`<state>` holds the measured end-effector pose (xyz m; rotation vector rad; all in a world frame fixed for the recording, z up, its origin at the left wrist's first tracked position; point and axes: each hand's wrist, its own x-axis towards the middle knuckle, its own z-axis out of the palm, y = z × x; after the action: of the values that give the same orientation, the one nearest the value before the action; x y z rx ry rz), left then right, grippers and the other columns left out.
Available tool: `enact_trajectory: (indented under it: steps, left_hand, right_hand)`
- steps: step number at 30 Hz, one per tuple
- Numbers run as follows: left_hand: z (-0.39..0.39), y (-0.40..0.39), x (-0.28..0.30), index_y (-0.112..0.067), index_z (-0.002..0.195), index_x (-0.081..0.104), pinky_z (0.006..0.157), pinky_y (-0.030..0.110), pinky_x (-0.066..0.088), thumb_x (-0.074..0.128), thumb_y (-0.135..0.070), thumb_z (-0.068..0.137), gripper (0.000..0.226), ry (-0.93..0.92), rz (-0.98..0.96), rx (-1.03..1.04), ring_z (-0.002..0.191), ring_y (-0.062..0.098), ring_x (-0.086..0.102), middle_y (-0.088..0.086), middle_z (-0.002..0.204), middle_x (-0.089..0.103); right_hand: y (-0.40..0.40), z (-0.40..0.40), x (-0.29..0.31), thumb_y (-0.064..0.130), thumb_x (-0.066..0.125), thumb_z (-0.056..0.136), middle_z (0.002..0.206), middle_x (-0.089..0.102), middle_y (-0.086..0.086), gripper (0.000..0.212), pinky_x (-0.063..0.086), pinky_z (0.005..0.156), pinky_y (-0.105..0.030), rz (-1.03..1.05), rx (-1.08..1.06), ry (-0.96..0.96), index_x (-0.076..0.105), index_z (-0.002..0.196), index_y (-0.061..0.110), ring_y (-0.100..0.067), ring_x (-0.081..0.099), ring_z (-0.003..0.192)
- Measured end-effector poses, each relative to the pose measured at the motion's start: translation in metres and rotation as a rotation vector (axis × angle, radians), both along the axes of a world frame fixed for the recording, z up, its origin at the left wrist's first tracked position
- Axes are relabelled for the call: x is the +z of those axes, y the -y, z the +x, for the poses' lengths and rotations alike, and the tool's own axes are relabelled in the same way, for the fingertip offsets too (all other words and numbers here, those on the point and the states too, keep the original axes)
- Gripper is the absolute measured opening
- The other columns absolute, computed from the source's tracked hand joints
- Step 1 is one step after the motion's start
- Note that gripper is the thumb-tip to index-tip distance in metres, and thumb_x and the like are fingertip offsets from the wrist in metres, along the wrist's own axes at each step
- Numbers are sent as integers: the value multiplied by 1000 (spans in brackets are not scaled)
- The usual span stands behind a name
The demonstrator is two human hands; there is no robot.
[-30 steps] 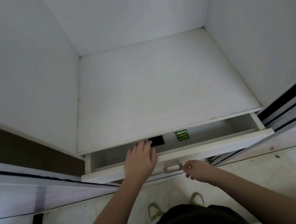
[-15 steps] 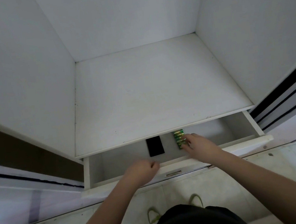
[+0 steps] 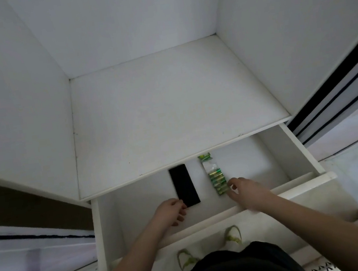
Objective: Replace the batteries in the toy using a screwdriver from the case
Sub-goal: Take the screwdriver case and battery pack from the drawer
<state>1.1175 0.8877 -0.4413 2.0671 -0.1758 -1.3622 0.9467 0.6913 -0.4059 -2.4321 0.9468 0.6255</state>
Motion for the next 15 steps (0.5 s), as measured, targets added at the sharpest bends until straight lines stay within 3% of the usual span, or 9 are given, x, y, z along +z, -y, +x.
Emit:
enact_trajectory:
  steps: [2,5,10,15]
  left_hand:
    - [4,7,-2,-13,109,58,58,24,47,51,-26,97,19,11,-35,165,70,19,62,8,88,65]
    - [12,22,-7,-14,125,49,66,28,48,58,-29,94,35,109,-43,304,78,20,59,7,95,62]
    - [2,48,-27,-8,143,34,91,37,50,63,-50,87,76,424,175,-58,114,31,55,15,132,50]
    - [-10,66,-36,-3,138,31,91,43,51,70,-57,78,89,347,345,37,116,32,54,16,134,46]
  right_hand:
    - [-2,-3,-2,50,43,93,131,54,-5,49,42,97,-37,-31,39,-62,44,134,23,-26,52,118]
    - [-2,-2,-2,53,47,90,138,45,-10,62,37,101,-42,6,-30,-99,33,141,20,-30,44,126]
    - [13,32,-19,44,57,89,139,41,-12,69,36,103,-43,62,-230,12,27,145,16,-32,41,128]
    - [17,52,-54,40,73,79,131,44,-16,74,41,101,-38,233,-567,-11,36,133,5,-32,47,121]
